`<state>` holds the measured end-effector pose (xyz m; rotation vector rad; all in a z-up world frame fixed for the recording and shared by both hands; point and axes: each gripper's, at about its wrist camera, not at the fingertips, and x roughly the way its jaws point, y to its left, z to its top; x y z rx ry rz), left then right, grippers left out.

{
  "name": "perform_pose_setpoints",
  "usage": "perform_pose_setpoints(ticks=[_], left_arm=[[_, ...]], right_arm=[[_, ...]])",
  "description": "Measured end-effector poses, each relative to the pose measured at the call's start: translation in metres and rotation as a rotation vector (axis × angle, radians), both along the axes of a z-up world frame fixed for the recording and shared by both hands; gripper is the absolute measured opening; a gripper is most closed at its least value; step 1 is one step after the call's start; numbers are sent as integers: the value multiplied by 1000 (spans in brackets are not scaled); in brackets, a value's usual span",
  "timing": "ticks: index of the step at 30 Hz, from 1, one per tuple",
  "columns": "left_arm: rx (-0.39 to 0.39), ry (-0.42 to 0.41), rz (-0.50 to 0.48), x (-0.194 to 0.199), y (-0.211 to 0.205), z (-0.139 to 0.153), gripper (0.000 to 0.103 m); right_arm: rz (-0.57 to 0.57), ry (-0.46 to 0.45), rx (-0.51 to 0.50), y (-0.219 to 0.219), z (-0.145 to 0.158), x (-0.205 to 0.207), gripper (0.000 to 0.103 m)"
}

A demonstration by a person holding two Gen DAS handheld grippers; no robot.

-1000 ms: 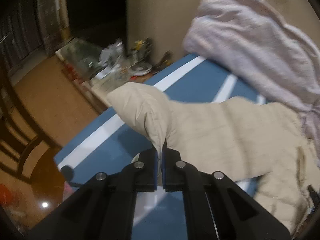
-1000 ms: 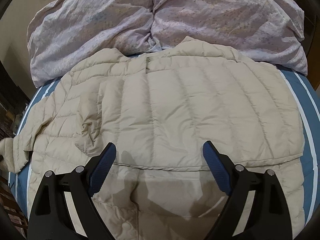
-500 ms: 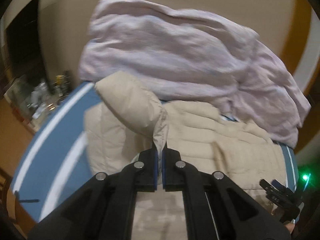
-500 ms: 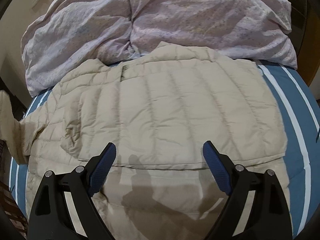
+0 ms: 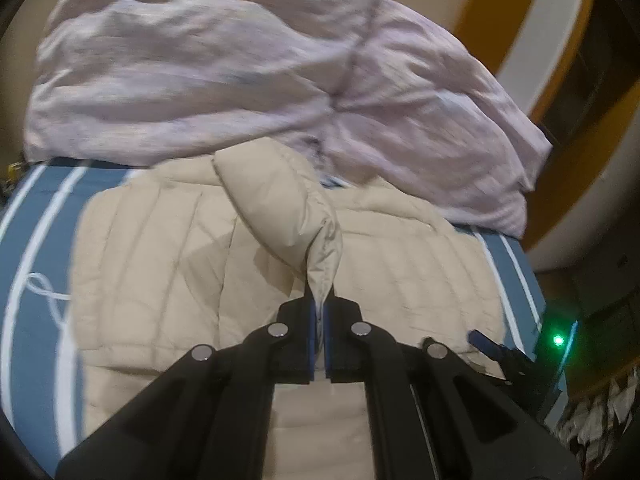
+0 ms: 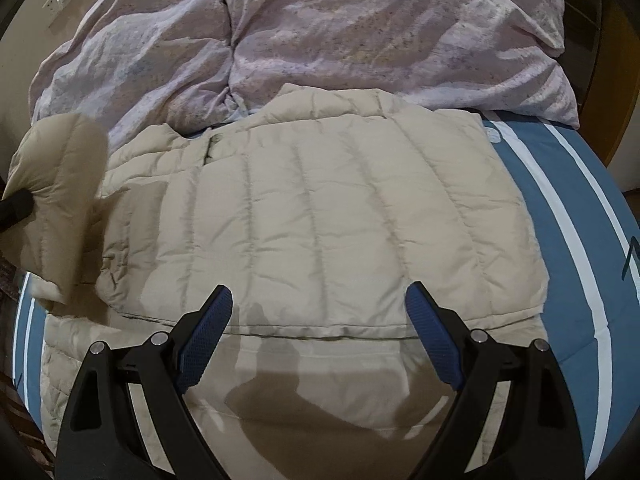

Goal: Fold large clothes

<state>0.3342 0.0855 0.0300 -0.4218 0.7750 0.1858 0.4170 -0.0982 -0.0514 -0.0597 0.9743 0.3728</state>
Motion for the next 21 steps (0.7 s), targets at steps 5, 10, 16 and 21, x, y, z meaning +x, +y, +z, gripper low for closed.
perform_pose_setpoints(ticks=[5,10,16,21], left_arm=[[-6,22,-71,22,-31,-13,3],[-32,66,-105,39,-43,-31,5],[-10,57,-101,30,-38,-28,31],[56,59,-56,19,-24,-23,36]], right_arm=[[-25,6,3,-12,-5,5,90],[-35,2,12,-17,-6,7,90],[-32,-16,35,-17,2,6,90],[-4,-31,61,-8,11,2,81]])
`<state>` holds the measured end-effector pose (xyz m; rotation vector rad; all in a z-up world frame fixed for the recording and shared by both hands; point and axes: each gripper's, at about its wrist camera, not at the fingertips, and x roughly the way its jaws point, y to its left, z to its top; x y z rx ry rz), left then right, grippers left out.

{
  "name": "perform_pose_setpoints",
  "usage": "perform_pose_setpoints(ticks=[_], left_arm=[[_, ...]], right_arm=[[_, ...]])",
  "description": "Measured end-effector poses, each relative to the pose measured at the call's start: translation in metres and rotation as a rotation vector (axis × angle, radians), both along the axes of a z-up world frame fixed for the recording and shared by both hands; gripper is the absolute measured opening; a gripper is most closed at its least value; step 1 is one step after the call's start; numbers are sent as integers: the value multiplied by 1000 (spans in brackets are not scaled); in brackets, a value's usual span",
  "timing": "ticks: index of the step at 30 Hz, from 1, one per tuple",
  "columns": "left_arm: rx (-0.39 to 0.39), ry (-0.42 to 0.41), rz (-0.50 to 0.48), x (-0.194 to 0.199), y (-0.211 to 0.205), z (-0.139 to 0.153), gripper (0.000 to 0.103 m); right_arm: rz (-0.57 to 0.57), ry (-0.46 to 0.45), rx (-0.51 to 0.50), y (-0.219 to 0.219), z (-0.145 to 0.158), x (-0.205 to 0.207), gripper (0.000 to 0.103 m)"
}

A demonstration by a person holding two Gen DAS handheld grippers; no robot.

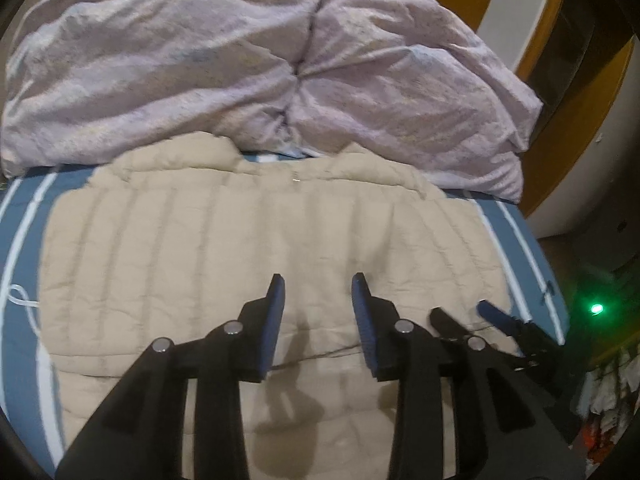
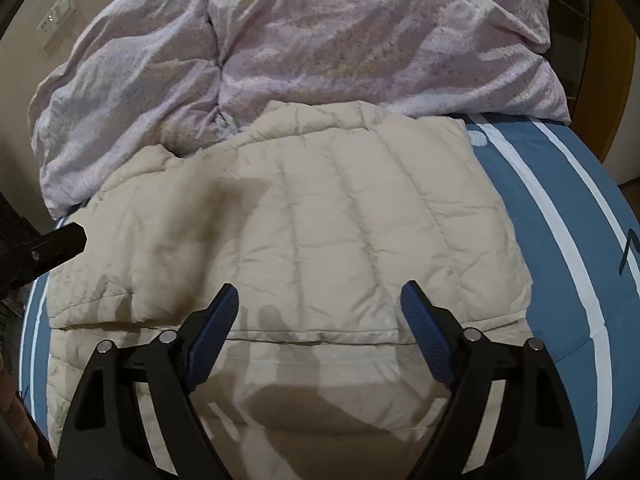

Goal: Fold large clothes

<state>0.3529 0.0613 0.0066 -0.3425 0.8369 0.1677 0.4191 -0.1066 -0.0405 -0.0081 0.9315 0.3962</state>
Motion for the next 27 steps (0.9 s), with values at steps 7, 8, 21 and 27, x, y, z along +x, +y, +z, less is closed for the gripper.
perform_pose_setpoints(ticks=[7,8,21,27], left_arm=[[74,41,68,-17,26,-13,37],[82,46,74,-20,29,-14,38],[173,82,146,-49,63,-29,42],[151,116,164,-48,75,-44,42]], right_arm=[[54,-9,29,28,9,-5,54],[59,-12,31,32,10,-6,51],[65,12,-75,76,-20,5,37],[46,38,-136,79,-34,9,36]])
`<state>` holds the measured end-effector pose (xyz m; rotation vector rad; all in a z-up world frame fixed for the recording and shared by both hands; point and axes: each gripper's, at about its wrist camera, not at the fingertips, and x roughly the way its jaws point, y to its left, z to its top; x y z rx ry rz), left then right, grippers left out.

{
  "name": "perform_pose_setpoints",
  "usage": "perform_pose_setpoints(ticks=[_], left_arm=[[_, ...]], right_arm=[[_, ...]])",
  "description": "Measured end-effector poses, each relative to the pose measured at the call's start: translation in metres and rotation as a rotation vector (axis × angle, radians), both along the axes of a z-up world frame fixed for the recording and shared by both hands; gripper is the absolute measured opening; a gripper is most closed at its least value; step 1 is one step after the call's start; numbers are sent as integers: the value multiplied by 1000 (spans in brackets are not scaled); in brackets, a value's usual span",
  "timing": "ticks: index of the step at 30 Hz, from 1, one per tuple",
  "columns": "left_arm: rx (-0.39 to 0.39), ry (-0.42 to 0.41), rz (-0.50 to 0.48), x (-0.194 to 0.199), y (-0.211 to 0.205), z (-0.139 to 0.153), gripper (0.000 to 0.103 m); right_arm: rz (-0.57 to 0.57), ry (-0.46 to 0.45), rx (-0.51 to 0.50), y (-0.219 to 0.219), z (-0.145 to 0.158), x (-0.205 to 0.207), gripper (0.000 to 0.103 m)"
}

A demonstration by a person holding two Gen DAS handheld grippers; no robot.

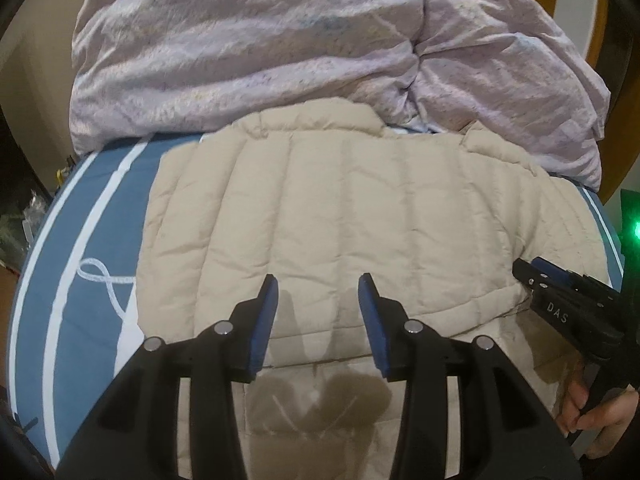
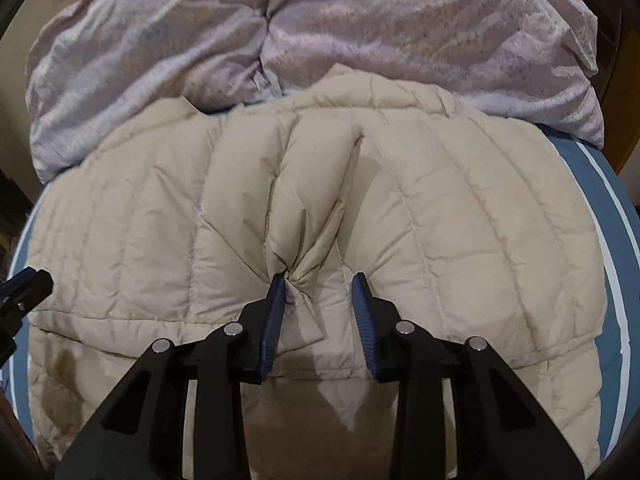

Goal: Fold large clothes

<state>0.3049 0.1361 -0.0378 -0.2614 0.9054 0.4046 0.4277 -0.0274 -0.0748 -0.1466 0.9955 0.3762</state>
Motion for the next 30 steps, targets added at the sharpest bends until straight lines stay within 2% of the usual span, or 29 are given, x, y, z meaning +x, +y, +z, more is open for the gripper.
perform_pose_setpoints(ticks=[14,18,19,20,21,23,24,30], left_arm=[[0,59,76,5,27,-38,45],[-8,57,75,2,27,-35,46],[-16,54,72,0,28,-33,48],[-23,48,68,-4,28,-31,50],[-30,39,65,-10,29,-27,54],[-34,26,63,-23,31,-21,56],[-37,22,61,-27,32,-19,57],[-86,0,61,-74,43,-12,57]], right_arm=[[-10,-4,4,1,-5,6,36],[9,10,35,-3,-3,6,39],[21,21,54,-6,-1,7,41],[27,28,66,-8,1,6,49],[30,33,84,-13,5,4,62],[33,8,100,-21,15,-3,80],[36,-7,98,-24,19,-7,83],[57,-20,97,-54,38,-33,83]])
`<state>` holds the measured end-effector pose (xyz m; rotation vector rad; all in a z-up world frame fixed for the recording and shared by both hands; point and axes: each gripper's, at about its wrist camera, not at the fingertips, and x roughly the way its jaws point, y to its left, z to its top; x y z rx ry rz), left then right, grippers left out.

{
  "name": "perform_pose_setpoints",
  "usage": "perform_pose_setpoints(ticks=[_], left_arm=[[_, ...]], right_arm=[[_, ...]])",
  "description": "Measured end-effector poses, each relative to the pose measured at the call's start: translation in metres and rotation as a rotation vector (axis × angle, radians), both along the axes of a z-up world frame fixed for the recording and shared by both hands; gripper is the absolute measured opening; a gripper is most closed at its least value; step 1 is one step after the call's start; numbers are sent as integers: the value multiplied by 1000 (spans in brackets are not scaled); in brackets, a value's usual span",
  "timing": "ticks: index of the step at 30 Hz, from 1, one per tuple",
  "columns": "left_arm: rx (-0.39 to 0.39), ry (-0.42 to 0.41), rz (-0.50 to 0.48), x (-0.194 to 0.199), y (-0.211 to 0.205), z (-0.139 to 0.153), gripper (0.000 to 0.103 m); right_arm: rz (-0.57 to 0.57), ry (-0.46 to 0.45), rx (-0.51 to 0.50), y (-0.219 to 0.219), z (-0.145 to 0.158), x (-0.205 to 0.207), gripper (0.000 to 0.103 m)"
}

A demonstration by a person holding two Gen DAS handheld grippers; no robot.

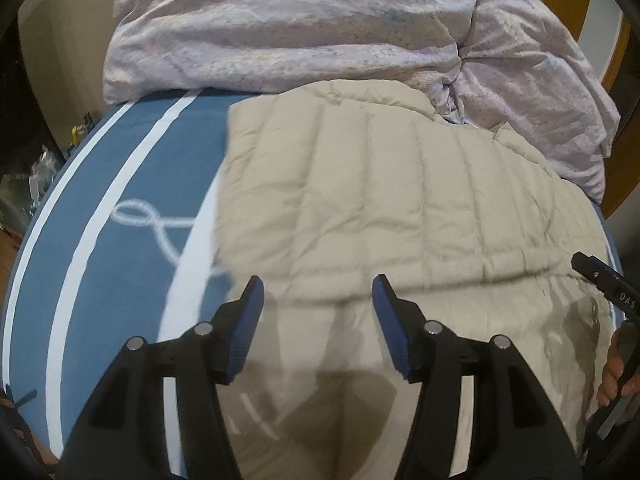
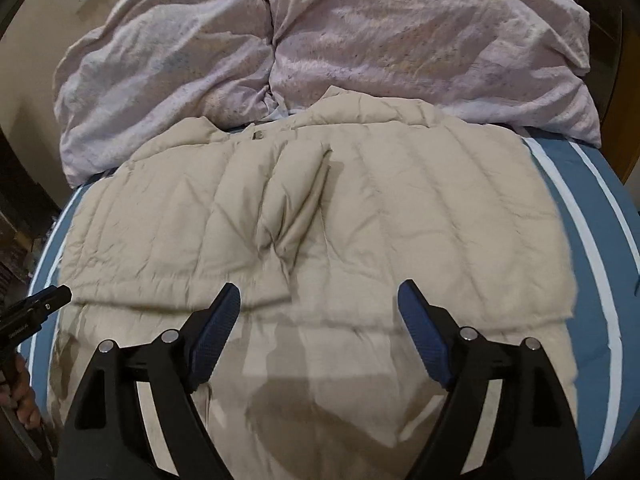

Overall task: Fold large clothes
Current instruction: 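Move both tools to the jacket hem and grasp it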

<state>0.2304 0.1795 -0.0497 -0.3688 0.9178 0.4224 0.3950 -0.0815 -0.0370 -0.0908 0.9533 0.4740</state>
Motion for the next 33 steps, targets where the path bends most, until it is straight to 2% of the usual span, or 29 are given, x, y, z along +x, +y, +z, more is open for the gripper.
perform_pose_setpoints(ticks=[8,11,17,25,30,33], left_arm=[[-16,-30,-24,-84,-2,0,57],[-39,-49,-39,-121,-7,-6,57],[-93,-63,-60,-168,-17,-24,57],[-138,-87,-53,-199,-25,-37,56],[-146,-97,-47,-210,-29,-41,56],[-145,-101,-47,-216,-34,-42,56]], right_arm=[[28,-43,-44,-57,9,-56,83],[16,-62,-51,-91,9,-78,83],[-20,-75,-54,-157,2,-115,83],[-92,-44,32,-216,-14,-144,82],[-86,-17,68,-224,-23,-152,71],[-74,-7,73,-223,-27,-155,68]])
